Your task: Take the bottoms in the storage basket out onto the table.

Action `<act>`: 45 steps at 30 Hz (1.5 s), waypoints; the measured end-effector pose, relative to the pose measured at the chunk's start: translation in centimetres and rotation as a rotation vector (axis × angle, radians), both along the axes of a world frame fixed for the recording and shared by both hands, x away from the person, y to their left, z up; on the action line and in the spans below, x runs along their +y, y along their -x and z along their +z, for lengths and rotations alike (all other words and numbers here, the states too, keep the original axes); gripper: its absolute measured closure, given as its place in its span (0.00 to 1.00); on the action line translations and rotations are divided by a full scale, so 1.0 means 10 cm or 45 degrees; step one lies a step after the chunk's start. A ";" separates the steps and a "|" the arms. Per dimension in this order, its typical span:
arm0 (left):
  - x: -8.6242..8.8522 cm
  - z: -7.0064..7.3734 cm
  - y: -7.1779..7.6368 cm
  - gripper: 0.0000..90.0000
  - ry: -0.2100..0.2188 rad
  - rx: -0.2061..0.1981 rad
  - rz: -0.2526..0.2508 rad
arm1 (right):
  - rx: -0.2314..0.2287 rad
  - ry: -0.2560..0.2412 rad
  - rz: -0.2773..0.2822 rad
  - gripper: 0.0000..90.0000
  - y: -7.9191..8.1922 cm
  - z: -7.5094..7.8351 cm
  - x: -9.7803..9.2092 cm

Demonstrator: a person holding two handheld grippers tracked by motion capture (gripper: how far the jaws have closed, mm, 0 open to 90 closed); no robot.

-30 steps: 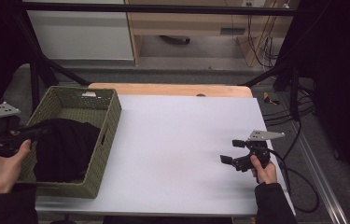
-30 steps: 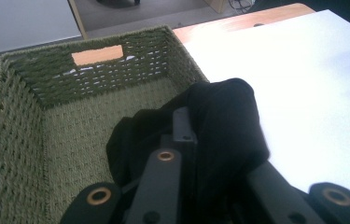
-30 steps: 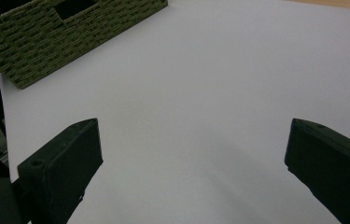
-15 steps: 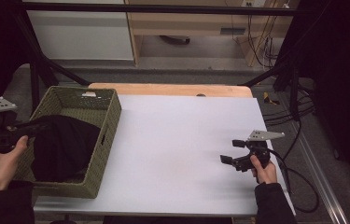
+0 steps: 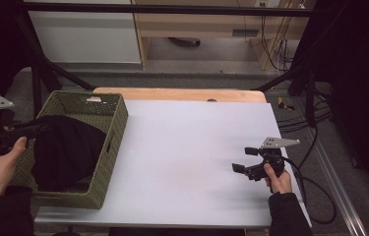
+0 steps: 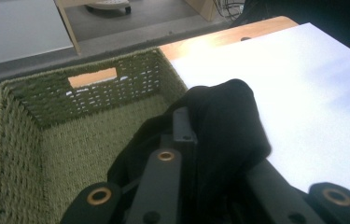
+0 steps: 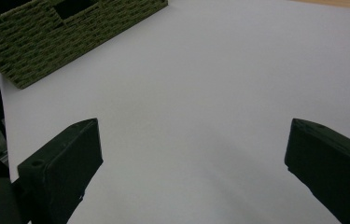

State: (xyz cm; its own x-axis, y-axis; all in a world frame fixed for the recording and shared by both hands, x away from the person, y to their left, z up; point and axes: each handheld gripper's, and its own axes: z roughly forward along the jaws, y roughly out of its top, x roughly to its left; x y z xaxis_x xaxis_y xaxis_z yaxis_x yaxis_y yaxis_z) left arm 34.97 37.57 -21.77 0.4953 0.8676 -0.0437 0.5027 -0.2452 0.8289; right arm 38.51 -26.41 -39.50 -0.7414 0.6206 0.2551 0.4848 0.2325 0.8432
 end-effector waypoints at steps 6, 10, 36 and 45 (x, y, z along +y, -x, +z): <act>-0.01 0.05 -0.01 0.95 -0.016 -0.005 -0.009 | -0.001 0.001 -0.002 0.05 0.00 0.00 0.00; -0.01 0.08 -0.02 0.95 -0.016 -0.010 -0.014 | -0.002 0.001 -0.003 0.05 0.00 0.00 0.00; 0.02 0.43 0.00 0.95 0.023 -0.076 -0.040 | -0.001 -0.003 -0.003 0.05 0.00 0.00 0.00; -0.08 0.54 0.02 0.95 0.010 -0.099 -0.068 | -0.003 -0.003 -0.002 0.05 0.00 0.00 0.00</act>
